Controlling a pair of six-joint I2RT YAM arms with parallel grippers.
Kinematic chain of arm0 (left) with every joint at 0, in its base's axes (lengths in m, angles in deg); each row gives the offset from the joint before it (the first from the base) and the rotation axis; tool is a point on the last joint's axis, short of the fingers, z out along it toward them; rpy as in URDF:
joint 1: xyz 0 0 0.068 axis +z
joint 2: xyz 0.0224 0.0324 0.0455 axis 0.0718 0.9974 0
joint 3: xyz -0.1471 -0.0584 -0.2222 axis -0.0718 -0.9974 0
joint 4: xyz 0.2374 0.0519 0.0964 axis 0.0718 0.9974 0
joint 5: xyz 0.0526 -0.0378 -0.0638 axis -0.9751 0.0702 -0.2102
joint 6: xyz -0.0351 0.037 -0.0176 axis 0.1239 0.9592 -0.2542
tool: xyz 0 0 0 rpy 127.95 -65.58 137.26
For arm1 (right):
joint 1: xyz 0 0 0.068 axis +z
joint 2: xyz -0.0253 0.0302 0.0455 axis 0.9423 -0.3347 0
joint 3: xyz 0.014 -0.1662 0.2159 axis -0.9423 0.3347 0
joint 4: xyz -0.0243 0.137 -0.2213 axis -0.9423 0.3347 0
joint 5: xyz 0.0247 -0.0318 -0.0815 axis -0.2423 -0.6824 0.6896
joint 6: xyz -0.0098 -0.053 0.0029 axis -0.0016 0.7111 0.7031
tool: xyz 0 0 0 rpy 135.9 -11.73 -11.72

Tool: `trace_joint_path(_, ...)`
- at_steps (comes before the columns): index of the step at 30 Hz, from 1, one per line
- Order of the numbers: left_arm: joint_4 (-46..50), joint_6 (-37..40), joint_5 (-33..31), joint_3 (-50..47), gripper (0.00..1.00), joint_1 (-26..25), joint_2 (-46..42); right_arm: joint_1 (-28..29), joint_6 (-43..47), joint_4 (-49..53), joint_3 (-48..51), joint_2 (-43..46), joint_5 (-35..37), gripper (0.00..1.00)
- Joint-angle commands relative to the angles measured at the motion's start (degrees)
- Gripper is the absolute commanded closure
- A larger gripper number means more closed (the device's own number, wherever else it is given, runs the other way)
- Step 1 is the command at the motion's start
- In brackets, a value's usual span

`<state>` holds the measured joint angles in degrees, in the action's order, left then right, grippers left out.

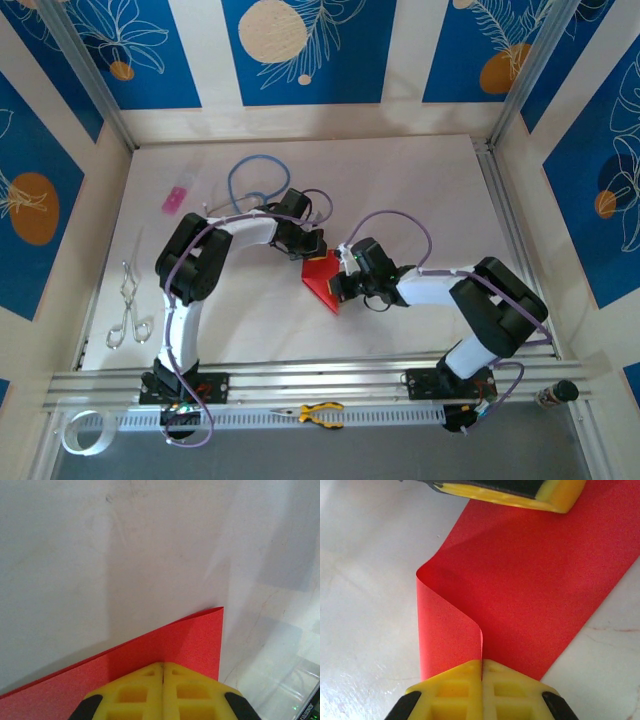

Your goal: Fold a paper plane with a square sheet of paper (pick it up from the middle)

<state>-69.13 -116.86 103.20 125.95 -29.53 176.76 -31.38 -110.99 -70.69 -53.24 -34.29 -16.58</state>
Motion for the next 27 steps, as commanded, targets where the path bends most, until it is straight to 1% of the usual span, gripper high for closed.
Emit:
trace_joint_path(1,2.94,0.25,-1.53,0.02,0.98,-0.41,1.33,-0.29,0.20,0.94,-0.80,-0.32,0.68,0.98)
trace_joint_path(13,4.01,0.87,-1.86,0.64,0.99,-0.45,1.26,-0.31,-0.37,2.49,-0.79,-0.05,0.74,0.99)
trace_joint_path(17,4.26,1.04,-1.90,0.46,0.99,-0.38,0.98,-0.23,-0.75,3.04,-0.74,-0.04,-0.70,0.99)
trace_joint_path(27,4.29,1.05,-1.82,0.27,0.99,-0.46,0.89,-0.21,-0.25,2.69,-1.49,-0.57,-0.43,0.99)
